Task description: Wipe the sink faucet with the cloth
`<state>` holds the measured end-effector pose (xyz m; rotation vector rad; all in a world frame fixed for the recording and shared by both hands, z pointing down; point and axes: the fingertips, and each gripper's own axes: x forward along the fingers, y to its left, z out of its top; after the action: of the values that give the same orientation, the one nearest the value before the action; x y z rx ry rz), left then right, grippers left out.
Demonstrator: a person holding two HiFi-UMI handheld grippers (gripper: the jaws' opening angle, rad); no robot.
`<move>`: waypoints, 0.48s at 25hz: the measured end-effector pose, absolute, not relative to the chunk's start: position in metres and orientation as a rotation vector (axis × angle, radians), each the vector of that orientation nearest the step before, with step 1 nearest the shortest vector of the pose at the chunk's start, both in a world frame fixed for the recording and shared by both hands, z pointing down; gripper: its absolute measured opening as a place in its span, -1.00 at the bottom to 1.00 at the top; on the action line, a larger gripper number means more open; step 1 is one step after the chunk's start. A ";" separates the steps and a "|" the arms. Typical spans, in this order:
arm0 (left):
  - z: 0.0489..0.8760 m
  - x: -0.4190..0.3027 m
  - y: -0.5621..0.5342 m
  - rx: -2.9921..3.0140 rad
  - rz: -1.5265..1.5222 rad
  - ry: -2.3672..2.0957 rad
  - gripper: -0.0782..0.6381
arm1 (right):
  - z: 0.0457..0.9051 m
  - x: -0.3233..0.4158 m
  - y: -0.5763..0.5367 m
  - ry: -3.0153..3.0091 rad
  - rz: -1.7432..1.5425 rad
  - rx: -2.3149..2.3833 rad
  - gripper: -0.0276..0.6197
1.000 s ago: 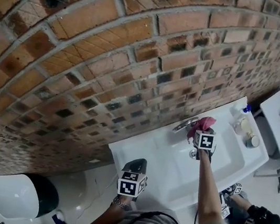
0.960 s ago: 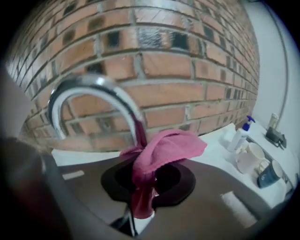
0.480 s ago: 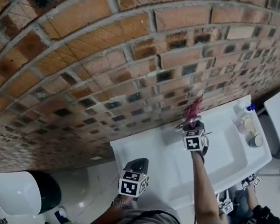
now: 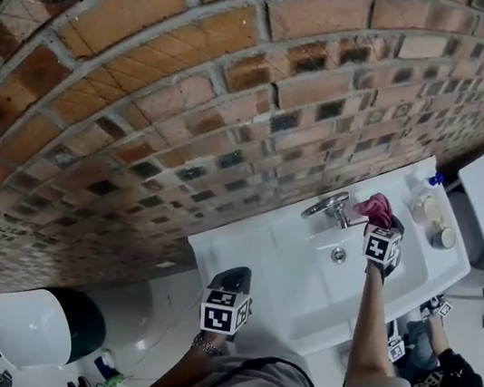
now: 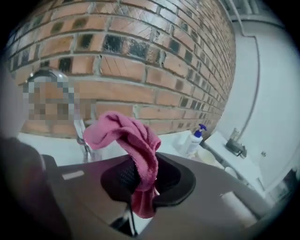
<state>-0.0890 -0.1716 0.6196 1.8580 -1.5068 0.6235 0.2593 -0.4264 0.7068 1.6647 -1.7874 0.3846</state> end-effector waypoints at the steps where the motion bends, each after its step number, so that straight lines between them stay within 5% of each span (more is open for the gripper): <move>1: 0.619 -0.086 -0.172 1.864 0.624 -1.501 -0.74 | 0.716 0.267 -0.427 -1.744 0.358 1.602 -0.73; 12: 0.621 -0.056 -0.179 1.918 0.645 -1.436 -0.74 | 0.798 0.154 -0.353 -1.751 0.347 1.146 -0.73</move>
<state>-0.0557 -0.1792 0.6214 1.9182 -1.4360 0.6453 0.1541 -0.3533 0.7979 1.1462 -1.7506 0.3469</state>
